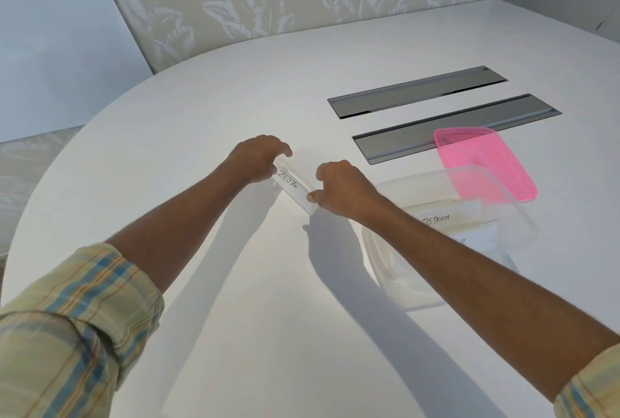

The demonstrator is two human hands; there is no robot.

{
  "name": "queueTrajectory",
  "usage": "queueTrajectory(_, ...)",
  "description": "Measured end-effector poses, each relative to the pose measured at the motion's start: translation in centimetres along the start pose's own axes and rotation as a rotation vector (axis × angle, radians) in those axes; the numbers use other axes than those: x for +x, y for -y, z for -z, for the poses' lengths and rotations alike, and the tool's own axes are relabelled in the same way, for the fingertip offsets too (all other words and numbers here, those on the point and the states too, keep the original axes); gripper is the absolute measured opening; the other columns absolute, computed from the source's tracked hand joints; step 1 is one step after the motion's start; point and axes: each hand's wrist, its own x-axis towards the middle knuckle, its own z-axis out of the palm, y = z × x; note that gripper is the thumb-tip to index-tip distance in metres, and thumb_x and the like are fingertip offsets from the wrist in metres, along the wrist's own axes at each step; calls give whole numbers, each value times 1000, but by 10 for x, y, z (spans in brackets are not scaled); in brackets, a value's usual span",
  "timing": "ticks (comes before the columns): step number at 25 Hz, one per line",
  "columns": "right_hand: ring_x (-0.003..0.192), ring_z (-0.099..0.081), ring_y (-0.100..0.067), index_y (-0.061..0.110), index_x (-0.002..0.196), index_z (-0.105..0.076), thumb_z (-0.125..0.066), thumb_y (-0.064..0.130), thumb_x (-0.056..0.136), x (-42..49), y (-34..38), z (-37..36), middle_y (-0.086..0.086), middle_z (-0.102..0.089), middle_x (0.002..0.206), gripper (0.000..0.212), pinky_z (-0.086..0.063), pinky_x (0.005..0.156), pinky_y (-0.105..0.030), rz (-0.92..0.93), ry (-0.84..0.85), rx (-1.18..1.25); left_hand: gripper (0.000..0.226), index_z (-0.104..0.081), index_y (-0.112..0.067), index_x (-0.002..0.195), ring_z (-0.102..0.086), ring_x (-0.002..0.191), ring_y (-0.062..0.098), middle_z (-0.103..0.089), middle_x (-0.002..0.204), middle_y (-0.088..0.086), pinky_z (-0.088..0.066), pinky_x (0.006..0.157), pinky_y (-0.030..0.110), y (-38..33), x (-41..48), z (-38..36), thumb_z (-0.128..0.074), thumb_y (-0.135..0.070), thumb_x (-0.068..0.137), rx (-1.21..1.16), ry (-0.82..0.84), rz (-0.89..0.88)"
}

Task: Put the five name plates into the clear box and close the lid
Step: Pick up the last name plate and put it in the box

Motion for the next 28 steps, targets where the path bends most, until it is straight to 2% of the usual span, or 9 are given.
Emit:
queueTrajectory(2,90,-67,-31,11,102,-63,-78,36,87,8,0,-11,-5,-65,98,32,-55,66,-36,-23,40,8,58,-57,-35,145,-49,141,19,-56,151,-7,-48,103,40,8,9,-6,-70,-11,94,-3,15,-21)
queueTrajectory(3,84,-65,-31,14,90,-58,-79,36,87,12,-1,-17,-2,-61,89,31,-48,58,-33,-39,49,14,58,-58,-34,144,-49,141,18,-56,150,-8,-48,103,39,12,14,-9,-71,-11,92,-3,24,-34)
queueTrajectory(5,77,-61,-29,16,82,-49,-79,38,86,18,-1,-29,1,-53,79,37,-36,51,-30,-69,52,31,55,-63,-34,139,-51,138,17,-59,148,-9,-49,102,38,18,23,-14,-72,-11,90,-3,42,-69)
queueTrajectory(11,69,-57,-27,15,80,-54,-76,38,89,27,-1,-52,4,-49,70,33,-30,48,-28,-88,-63,17,55,-70,-34,133,-57,130,20,-66,139,-6,-51,99,38,27,36,-18,-75,-8,85,9,48,-129)
queueTrajectory(14,67,-58,-30,13,77,-56,-75,34,87,28,0,-54,1,-52,69,30,-35,50,-29,-100,-108,12,56,-73,-33,131,-59,127,22,-69,135,-4,-52,97,39,28,36,-15,-75,-5,83,3,43,-136)
queueTrajectory(18,73,-61,-31,8,87,-65,-75,31,89,26,4,-53,-7,-64,81,25,-43,60,-30,-104,-119,15,55,-74,-35,127,-62,122,22,-72,129,-4,-54,95,38,29,32,-12,-73,-5,82,-2,43,-129)
queueTrajectory(23,77,-67,-31,8,92,-68,-76,33,91,20,7,-39,-7,-66,82,26,-47,61,-30,-78,-90,19,54,-73,-40,127,-64,118,21,-73,127,-6,-52,88,33,30,18,-5,-73,-11,82,0,31,-98)
queueTrajectory(28,60,-54,-25,12,73,-56,-80,32,88,11,9,-14,-1,-57,66,34,-35,50,-28,-43,-88,13,55,-72,-41,127,-64,116,19,-73,121,-7,-47,83,31,26,-1,14,-72,-11,82,-31,18,-72)
